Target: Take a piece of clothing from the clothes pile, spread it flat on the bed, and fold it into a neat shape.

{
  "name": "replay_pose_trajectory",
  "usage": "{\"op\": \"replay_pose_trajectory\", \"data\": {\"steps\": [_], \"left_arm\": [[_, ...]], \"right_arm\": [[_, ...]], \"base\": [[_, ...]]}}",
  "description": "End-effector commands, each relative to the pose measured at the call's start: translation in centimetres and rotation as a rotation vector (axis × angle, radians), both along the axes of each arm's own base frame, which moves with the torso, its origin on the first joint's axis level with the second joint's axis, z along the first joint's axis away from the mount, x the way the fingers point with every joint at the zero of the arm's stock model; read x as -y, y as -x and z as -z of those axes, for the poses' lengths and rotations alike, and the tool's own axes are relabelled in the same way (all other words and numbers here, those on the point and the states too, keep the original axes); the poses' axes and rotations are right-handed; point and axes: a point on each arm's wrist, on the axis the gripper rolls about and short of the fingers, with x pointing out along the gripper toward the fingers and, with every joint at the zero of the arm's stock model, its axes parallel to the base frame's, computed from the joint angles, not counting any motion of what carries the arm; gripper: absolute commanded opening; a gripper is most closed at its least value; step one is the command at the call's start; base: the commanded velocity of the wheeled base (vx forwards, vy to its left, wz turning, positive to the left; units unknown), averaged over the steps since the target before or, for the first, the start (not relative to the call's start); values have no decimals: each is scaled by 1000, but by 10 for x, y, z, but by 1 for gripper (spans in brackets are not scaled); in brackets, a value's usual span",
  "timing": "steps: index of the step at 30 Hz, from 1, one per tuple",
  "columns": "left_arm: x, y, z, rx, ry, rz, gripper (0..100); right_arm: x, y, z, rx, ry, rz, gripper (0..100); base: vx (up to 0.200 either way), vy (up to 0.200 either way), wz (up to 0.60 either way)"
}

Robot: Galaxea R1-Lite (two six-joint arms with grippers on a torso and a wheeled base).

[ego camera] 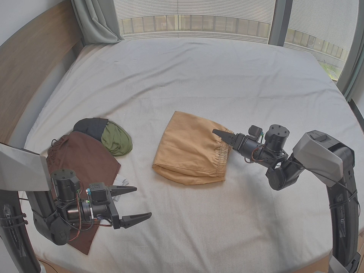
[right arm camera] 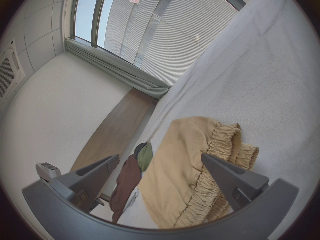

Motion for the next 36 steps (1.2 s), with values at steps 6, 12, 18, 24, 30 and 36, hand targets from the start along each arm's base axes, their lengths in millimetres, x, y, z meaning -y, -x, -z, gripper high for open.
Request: {"op": "replay_pose_trajectory", "data": {"steps": [6,12,18,24,30,36], "left_arm": [[0,-1,4,-13,-3,-2,100],[0,-1,2,-7,-2,0,100],[1,2,-6,12,7,4,100],[1,5,-24,76,22,12,100],[-4,16,-47,150,35,3,100],[0,52,-73,207,58,47,100]], "right_arm": [[-4,-16,54,-33,33,80,100],[-6,-14,34,4,20,81,100],[0,10,-37,167,43,109,100],[7,62,-76,262,122,147,100],[11,134,-83,321,239,101,100],[29,181,-84,430,419,133,100]], "base": [[0,0,0],[0,0,0],[0,0,0],[0,0,0],[0,0,0],[0,0,0]]}}
